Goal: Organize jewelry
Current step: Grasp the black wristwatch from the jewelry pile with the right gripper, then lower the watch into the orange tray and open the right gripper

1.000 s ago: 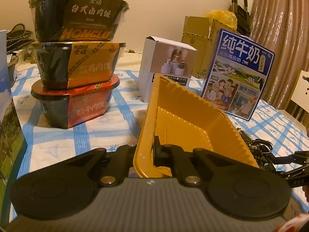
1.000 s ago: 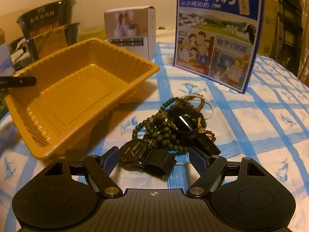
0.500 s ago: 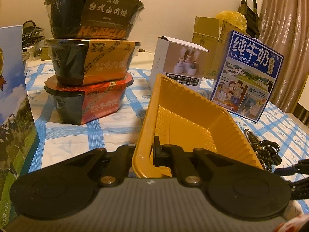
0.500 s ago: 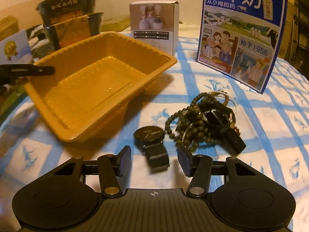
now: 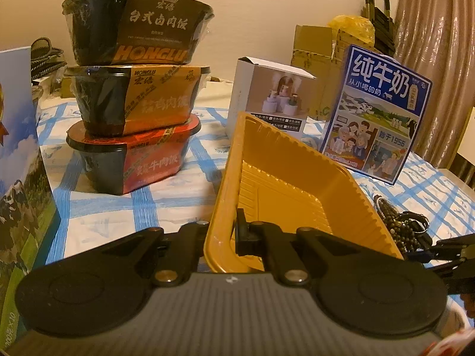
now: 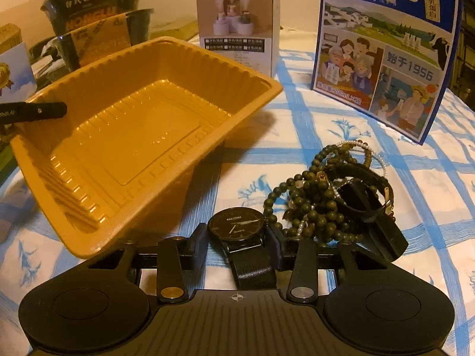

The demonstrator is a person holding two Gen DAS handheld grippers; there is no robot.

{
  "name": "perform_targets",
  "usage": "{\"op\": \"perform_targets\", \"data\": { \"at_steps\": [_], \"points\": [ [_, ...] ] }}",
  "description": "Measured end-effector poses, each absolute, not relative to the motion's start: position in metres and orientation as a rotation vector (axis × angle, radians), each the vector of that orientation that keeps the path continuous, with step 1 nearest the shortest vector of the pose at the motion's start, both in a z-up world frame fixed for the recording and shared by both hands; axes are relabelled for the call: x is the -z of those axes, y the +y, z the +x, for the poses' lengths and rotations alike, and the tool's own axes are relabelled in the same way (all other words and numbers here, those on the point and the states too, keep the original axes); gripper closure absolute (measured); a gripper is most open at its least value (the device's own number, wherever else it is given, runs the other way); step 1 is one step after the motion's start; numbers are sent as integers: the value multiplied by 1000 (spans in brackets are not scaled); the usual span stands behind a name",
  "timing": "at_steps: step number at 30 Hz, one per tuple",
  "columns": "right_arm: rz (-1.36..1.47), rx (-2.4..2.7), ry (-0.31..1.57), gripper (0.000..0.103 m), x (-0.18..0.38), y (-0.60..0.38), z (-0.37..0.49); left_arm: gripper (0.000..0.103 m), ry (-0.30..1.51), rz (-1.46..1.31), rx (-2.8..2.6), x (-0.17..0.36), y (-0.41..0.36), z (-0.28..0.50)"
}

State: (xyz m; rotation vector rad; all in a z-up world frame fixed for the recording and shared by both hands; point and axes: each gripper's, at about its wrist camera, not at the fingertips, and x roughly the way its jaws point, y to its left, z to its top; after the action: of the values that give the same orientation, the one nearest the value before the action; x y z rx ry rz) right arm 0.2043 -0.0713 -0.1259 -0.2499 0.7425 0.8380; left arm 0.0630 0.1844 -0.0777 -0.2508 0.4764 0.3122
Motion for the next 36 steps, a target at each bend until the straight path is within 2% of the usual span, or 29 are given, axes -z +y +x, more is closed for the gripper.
{"op": "perform_targets", "data": {
  "at_steps": [14,27,36],
  "points": [
    [-63,-922,573,61,45,-66,170,99,479,-249,-316,80,185,63],
    [-173,-975,711,61,80,-19,156,99,481,-243,-310,80,182,62],
    [-113,-930,665,60,71,-40,165,99,480,-240,-313,80,182,64]
  ]
}}
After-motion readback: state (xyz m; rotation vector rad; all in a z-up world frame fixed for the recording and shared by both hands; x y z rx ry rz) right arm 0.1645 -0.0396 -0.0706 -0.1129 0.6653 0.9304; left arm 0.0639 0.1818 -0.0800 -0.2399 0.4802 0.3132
